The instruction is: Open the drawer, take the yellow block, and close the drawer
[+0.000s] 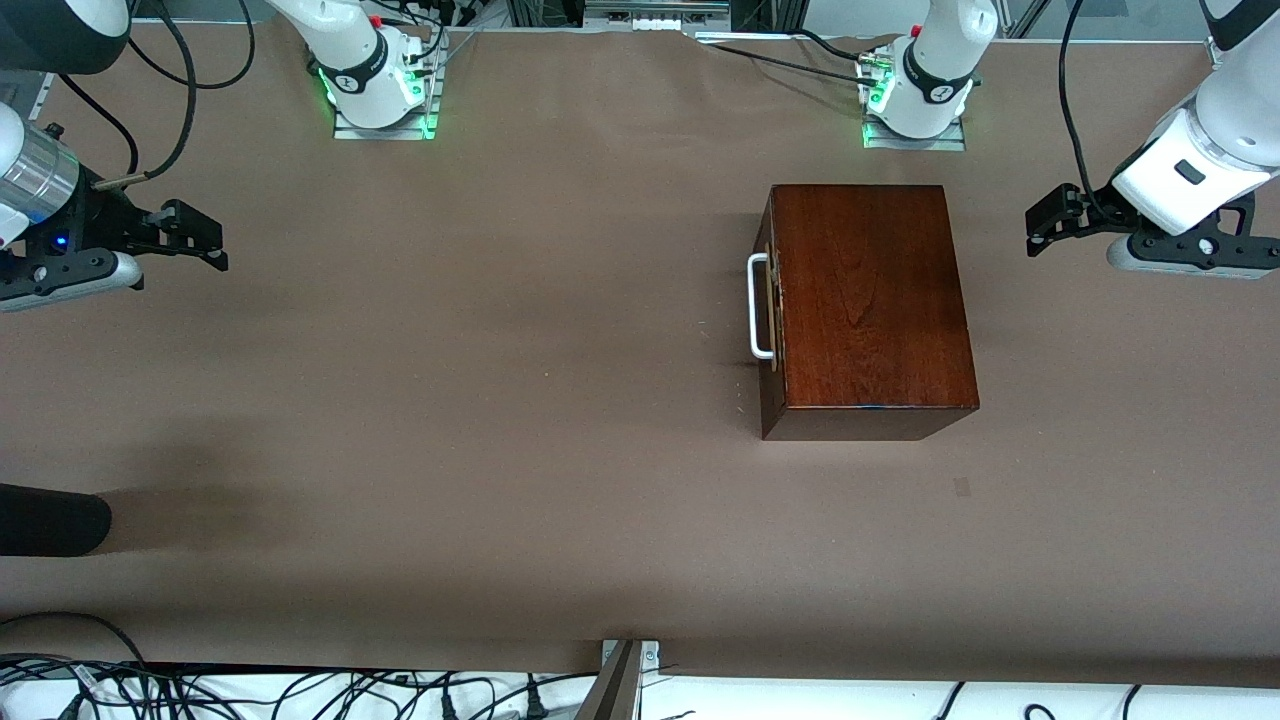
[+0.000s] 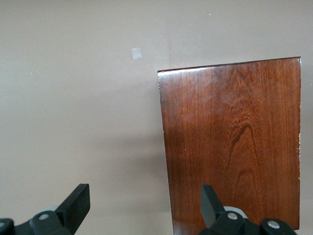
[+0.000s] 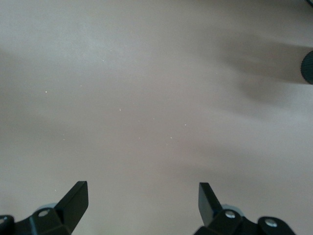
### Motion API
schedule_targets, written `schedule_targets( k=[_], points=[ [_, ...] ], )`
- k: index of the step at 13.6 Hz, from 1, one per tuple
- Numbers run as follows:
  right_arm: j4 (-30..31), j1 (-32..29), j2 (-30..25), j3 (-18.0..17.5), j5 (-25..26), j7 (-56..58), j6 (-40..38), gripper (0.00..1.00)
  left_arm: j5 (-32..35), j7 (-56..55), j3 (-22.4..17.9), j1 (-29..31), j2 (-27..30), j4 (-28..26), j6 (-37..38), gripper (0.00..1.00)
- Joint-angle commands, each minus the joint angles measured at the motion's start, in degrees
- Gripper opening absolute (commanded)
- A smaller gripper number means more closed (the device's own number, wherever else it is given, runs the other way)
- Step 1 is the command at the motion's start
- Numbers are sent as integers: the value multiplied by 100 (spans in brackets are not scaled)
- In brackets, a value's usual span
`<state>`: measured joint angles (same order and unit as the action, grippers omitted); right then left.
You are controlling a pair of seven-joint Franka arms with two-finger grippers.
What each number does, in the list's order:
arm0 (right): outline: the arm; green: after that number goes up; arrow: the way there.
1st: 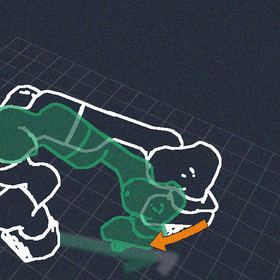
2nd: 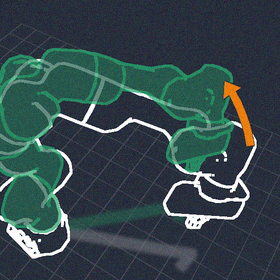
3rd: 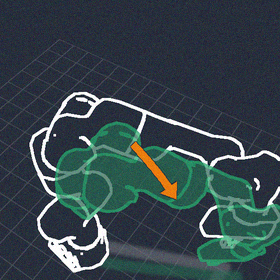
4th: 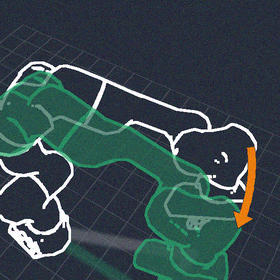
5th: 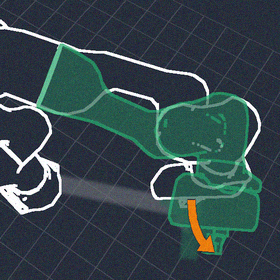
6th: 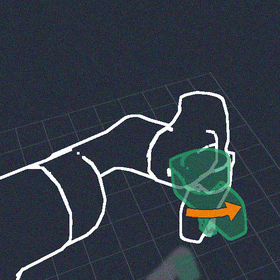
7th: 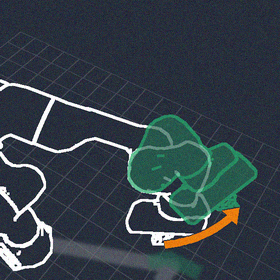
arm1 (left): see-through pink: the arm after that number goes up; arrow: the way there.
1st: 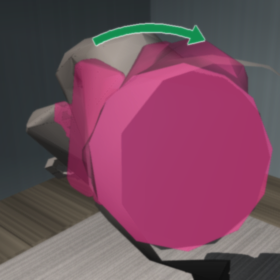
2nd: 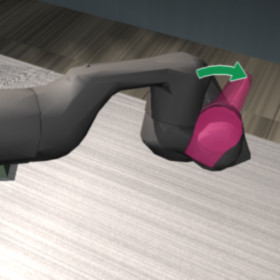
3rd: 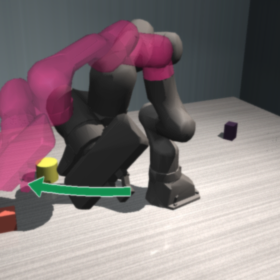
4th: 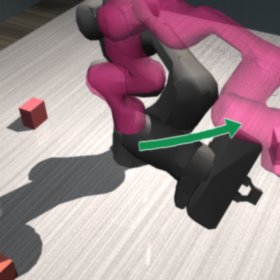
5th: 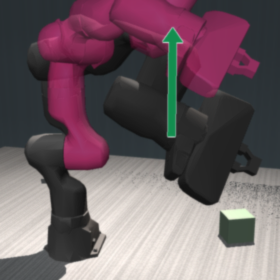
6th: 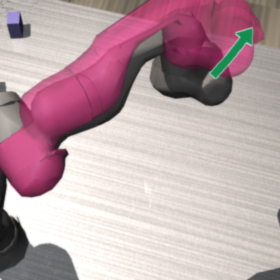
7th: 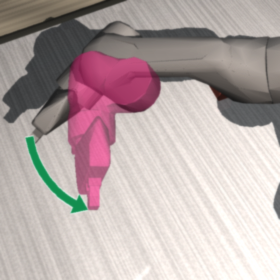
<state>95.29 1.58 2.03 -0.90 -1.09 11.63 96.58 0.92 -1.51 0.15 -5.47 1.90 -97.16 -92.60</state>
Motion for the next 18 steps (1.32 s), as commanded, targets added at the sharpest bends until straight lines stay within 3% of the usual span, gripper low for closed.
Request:
schedule_targets(
  k=[1,4,7,9,11,15,18],
  points=[
    [-54,-79,17,-42,-111,-38,-8,100,-92,72,46,38,-85,198,119,100],
    [-54,-79,17,-42,-111,-38,-8,100,-127,72,125,-50,-102,337,119,100],
    [-54,-79,17,-42,-111,-38,-8,100,-110,54,590,-59,-339,793,241,100],
    [-54,-79,17,-42,-111,-38,-8,100,-31,-15,1037,-85,-716,1416,513,100],
    [-54,-79,17,-42,-111,-38,-8,100,-22,-601,1346,-111,-981,1770,655,100],
    [-54,-79,17,-42,-111,-29,-8,100,-30,-1358,1470,-734,-1191,1762,620,100],
    [-54,-79,17,-42,-111,-29,-8,100,-48,-3341,1470,-1471,-1762,1771,568,100]
  ],
)
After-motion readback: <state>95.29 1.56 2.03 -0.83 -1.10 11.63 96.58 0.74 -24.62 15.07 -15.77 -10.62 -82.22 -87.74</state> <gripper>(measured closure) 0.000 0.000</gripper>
